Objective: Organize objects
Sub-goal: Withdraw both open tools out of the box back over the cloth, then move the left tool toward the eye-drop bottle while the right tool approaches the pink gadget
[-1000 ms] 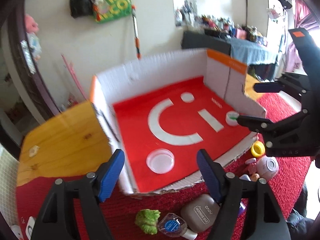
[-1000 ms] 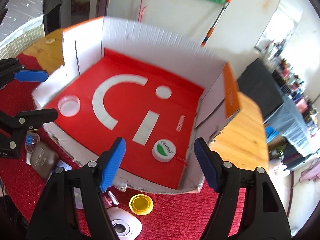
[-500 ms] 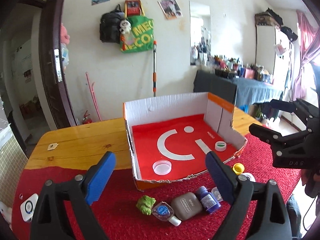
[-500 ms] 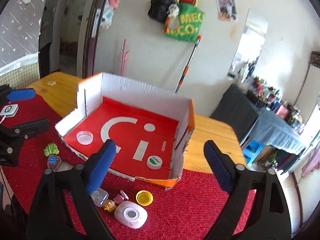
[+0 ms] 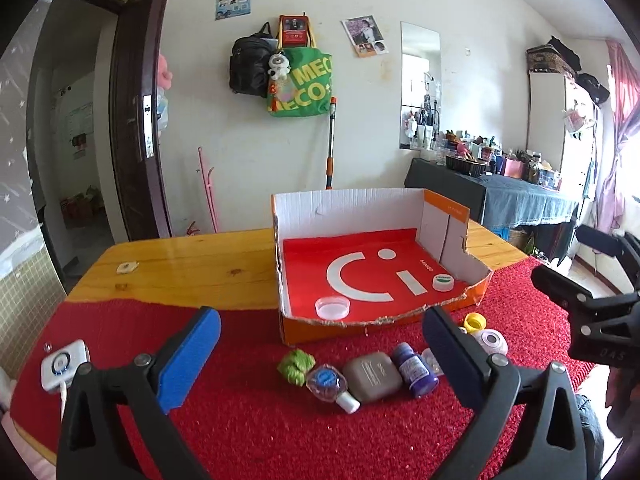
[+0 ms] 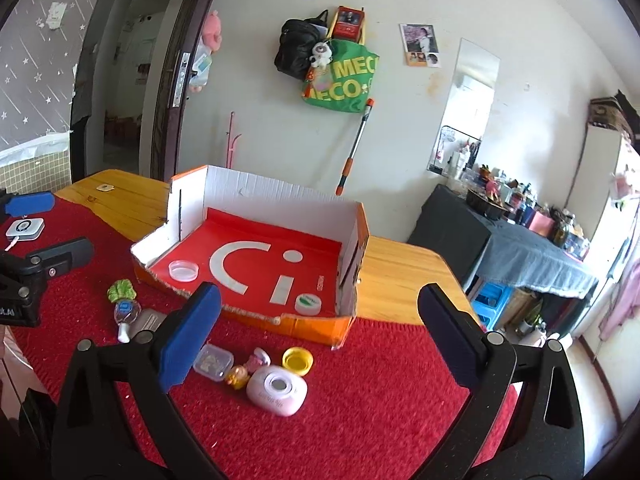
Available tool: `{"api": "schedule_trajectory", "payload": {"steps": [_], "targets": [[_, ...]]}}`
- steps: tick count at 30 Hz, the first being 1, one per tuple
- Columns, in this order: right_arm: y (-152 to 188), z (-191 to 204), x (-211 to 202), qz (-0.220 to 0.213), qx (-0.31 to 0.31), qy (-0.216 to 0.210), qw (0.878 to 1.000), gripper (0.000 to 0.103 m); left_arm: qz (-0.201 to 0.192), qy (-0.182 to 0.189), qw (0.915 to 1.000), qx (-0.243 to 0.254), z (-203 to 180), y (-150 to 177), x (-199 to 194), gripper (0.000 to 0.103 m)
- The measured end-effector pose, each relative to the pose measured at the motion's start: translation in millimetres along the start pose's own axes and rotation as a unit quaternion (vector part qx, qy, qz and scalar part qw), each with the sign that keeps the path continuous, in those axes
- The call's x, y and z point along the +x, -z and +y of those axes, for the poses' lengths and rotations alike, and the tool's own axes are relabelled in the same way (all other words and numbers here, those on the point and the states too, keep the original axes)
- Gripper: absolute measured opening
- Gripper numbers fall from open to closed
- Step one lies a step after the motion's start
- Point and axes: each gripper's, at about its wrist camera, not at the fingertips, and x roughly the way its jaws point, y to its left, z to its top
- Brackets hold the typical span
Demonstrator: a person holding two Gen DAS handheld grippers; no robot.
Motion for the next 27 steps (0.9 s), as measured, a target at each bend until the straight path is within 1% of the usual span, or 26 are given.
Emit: {"api": "schedule_trajectory", "payload": {"steps": [5,11,14,18,27], "targets": [[16,-2,-7,0.000,0.032,-0.005,0.999,0.101,0.003,-0.006,1.0000,0.001,-4,15,1,0.103],[31,0,-8,0.007,0.055,-0.014,0.998,0.101,0.033,0.004,0.9991,-0.027,-6,34,10,0.103],[38,3,-5,0.014,0.061,-0.018,0.998,0.101,0.042,0.003,0.9982,-0.044,-7,42,15,0.103],[50,10,1,0.026,0.062,-0.019,0.998,0.101,0.052,0.001,0.9976,-0.047,-8,52,21,0.103],[68,14,22,0.061,0.069,-0.023,0.996,0.101,0.096,0.005,0.9933,-0.064,-3,64,44,0.103]]}}
